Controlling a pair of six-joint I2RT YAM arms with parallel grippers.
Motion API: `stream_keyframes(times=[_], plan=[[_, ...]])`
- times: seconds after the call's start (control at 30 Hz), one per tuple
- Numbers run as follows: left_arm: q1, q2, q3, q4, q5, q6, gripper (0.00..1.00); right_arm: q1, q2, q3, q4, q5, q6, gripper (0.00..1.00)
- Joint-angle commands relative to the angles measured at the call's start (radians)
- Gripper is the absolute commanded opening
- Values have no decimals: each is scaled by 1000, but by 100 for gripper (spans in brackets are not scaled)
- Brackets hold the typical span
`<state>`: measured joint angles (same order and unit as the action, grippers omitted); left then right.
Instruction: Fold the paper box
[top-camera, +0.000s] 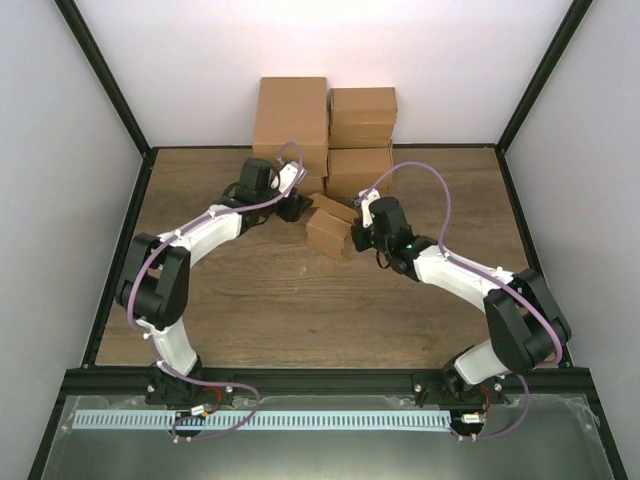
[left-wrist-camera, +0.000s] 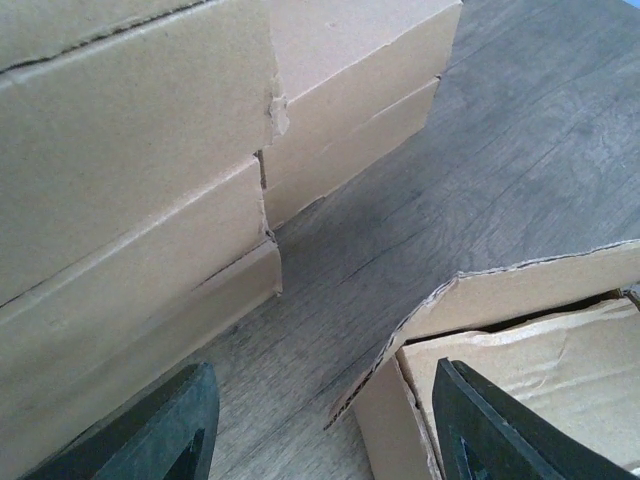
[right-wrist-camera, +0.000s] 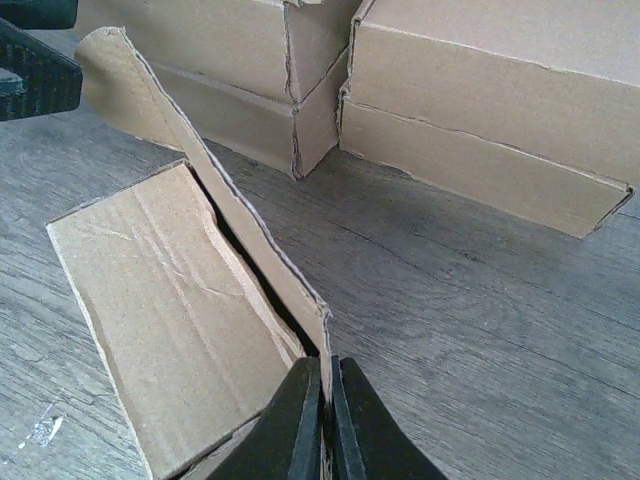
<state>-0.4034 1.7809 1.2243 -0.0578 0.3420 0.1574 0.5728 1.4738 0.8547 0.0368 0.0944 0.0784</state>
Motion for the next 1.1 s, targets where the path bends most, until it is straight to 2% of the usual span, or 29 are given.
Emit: stream_keyframes(times=[0.0, 0.2, 0.5, 0.57, 0.67, 0.77, 0.97, 1.07], plan=[[5, 35, 47, -33, 47, 31, 61, 7, 5, 45, -2, -4, -11, 5], [5, 60, 81, -48, 68, 29, 60, 9, 7, 47, -4, -7, -13, 5], [-9, 72, 112, -72, 102, 32, 51, 9, 12, 50, -3, -12, -9, 5], [-14, 72, 115, -76, 107, 39, 45, 10, 15, 52, -5, -13, -8, 5], [-22, 85, 137, -108, 91, 48, 29, 9, 18, 54, -6, -14, -6, 5], [-30, 85, 145, -132, 75, 51, 18, 9, 17, 61, -15, -17, -3, 5], [-61, 42, 138, -152, 32, -22, 5, 9, 24, 92, -40, -3, 42, 5], [-80, 20, 129, -165, 1, -111, 4, 12, 36, 113, -59, 2, 97, 4]])
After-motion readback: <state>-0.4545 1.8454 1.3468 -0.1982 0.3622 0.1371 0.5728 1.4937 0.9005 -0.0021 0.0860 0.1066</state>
